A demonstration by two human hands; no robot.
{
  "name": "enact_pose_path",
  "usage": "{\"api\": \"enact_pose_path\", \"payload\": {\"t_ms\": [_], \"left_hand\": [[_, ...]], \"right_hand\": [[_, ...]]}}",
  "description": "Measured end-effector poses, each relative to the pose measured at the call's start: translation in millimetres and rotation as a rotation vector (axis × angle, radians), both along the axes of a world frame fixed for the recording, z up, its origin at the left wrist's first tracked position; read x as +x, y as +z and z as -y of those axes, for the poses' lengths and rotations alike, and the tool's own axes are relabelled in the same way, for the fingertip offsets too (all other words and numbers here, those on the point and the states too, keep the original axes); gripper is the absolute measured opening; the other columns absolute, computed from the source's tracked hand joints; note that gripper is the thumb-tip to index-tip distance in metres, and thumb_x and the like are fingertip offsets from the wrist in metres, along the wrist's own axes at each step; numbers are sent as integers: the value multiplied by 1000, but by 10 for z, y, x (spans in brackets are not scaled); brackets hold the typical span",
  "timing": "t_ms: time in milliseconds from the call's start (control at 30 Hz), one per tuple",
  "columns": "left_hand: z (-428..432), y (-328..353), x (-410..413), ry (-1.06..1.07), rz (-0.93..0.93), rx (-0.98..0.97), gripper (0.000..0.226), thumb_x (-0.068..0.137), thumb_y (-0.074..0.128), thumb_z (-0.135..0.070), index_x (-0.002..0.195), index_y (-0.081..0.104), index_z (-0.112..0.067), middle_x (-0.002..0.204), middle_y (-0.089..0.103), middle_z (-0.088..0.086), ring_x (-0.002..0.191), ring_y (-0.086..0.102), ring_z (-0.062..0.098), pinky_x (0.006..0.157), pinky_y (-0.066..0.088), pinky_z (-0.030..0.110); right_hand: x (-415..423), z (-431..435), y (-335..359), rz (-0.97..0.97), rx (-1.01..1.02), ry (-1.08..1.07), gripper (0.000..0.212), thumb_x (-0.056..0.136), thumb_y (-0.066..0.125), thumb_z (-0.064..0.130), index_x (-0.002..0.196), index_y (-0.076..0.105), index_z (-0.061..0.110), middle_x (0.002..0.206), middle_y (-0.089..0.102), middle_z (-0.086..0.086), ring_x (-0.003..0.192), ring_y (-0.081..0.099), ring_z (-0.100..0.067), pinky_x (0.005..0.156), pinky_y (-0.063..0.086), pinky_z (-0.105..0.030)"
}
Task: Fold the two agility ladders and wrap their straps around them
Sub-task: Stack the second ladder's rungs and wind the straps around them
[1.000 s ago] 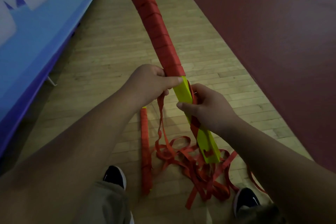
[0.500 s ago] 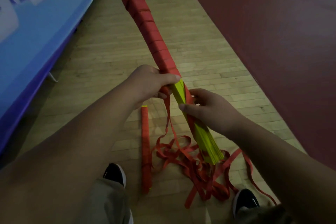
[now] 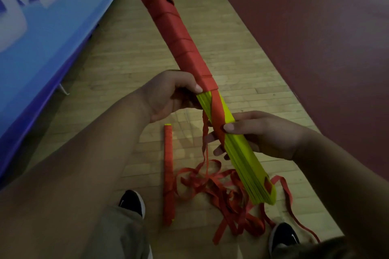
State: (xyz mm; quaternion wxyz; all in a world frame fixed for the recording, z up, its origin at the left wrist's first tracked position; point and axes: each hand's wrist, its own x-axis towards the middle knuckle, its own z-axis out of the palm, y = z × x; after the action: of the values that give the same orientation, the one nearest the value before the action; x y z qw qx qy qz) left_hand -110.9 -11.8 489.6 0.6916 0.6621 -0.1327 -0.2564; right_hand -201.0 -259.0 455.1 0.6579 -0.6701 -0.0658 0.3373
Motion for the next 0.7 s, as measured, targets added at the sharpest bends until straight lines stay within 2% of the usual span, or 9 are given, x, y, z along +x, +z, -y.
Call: {"api": "enact_pose_path", "payload": {"t_ms": [67, 133, 233, 333, 433, 567, 700], "left_hand": [[1, -6, 11, 1, 1, 1, 30, 69, 60, -8, 91, 77, 1, 93, 75, 19, 86, 72, 30, 85, 61, 40], [7, -12, 18, 4, 24, 25, 51, 65, 57, -7, 109, 71, 15, 97, 72, 21, 86, 72, 29, 79, 63, 36], [-34, -45, 33, -20, 87, 58, 66, 66, 57, -6, 123, 61, 25, 103, 73, 24, 90, 72, 31, 78, 63, 35], [-61, -29, 49, -29, 96, 92, 55, 69, 57, -9, 114, 66, 21, 102, 72, 25, 89, 70, 32, 74, 61, 36], [-54, -15, 40, -49, 100, 179, 31, 76, 57, -17, 97, 71, 2, 85, 75, 13, 77, 72, 23, 68, 59, 33], [-65, -17, 24, -32, 131, 258, 18, 104, 63, -23, 100, 74, -9, 88, 77, 4, 81, 74, 21, 69, 54, 35], [-73, -30, 33, -3, 179, 328, 21, 111, 59, -21, 106, 77, -11, 98, 81, 3, 82, 73, 17, 66, 53, 30]], "right_hand": [[-1, 12, -7, 29, 21, -13, 42, 101, 74, 25, 137, 70, 5, 134, 76, -20, 116, 76, -40, 96, 64, -45], [1, 6, -35, 46, 29, -49, 35, 95, 78, 24, 127, 76, 10, 128, 75, -26, 107, 75, -37, 88, 63, -40], [20, -1, -88, 48, 36, -99, 35, 92, 77, 23, 127, 77, 17, 124, 78, -19, 104, 77, -32, 85, 63, -38], [33, -11, -119, 44, 59, -116, 43, 93, 76, 22, 135, 74, 16, 125, 79, -17, 106, 77, -31, 85, 64, -38], [40, -30, -141, 49, 74, -150, 45, 94, 78, 23, 138, 73, 14, 127, 79, -16, 108, 77, -31, 90, 63, -42], [59, -48, -115, 54, 84, -237, 41, 97, 79, 24, 137, 72, 16, 124, 80, -11, 110, 78, -30, 97, 63, -42], [50, -91, -96, 44, 87, -314, 43, 94, 73, 24, 136, 73, 14, 125, 81, -13, 109, 79, -28, 85, 63, -28]]}}
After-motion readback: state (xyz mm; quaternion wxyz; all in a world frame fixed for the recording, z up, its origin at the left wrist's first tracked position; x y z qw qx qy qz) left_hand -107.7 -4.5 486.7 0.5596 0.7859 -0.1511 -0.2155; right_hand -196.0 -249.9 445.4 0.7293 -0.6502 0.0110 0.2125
